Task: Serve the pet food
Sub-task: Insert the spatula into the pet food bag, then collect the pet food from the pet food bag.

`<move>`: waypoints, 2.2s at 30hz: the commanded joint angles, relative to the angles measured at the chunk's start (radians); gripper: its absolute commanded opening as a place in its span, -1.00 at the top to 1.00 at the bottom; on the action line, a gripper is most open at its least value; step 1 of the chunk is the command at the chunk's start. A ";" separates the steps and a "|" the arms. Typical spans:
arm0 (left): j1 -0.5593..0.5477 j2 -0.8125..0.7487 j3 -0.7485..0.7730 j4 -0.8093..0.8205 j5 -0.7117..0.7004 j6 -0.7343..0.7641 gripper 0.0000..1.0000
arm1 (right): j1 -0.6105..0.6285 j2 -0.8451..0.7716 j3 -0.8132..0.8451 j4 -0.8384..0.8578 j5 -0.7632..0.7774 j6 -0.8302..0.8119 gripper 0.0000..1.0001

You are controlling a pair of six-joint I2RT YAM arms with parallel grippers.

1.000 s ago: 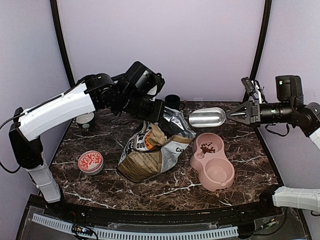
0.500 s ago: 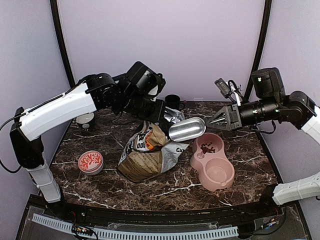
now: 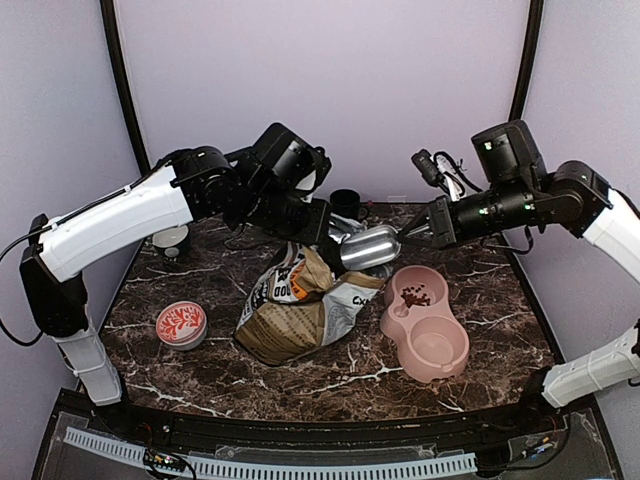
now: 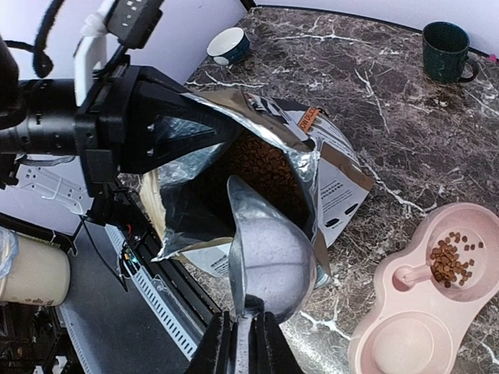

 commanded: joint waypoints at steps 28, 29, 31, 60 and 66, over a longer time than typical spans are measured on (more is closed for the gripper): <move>0.002 -0.007 -0.070 0.070 0.038 -0.042 1.00 | 0.041 0.327 -0.190 0.253 -0.129 -0.064 1.00; 0.002 -0.007 -0.077 0.073 0.041 -0.046 1.00 | 0.039 0.330 -0.207 0.275 -0.144 -0.059 1.00; 0.002 -0.006 -0.085 0.079 0.042 -0.050 1.00 | 0.039 0.335 -0.239 0.310 -0.168 -0.047 1.00; 0.002 0.010 -0.049 0.059 0.034 -0.052 1.00 | -0.124 0.002 -0.700 0.915 -0.433 0.395 1.00; 0.002 0.011 -0.039 0.047 0.022 -0.048 1.00 | -0.145 -0.027 -0.719 0.932 -0.442 0.414 1.00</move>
